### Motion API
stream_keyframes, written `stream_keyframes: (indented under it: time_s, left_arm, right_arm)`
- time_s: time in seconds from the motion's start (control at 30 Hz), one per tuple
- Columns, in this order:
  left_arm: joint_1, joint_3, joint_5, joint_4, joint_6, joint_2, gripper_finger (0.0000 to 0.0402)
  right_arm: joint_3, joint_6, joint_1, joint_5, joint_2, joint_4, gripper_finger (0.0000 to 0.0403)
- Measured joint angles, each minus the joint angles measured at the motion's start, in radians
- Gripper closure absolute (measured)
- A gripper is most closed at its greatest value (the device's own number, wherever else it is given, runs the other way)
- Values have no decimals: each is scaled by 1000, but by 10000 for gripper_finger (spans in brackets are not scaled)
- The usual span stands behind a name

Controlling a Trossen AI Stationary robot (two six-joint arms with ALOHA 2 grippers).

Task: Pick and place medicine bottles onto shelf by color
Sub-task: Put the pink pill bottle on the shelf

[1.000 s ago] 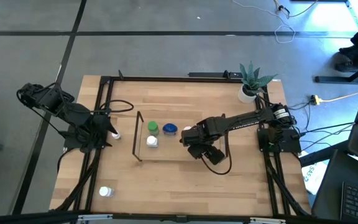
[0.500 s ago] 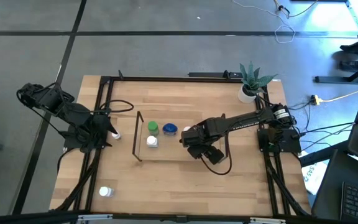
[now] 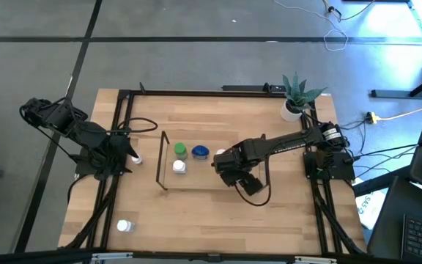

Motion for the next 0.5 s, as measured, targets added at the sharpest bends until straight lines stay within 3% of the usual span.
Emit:
stream_keyframes:
  time_s: [0.5]
  left_arm:
    - [0, 0, 0, 0, 0, 0, 146]
  right_arm:
    - [0, -4, 9, 0, 0, -9, 195]
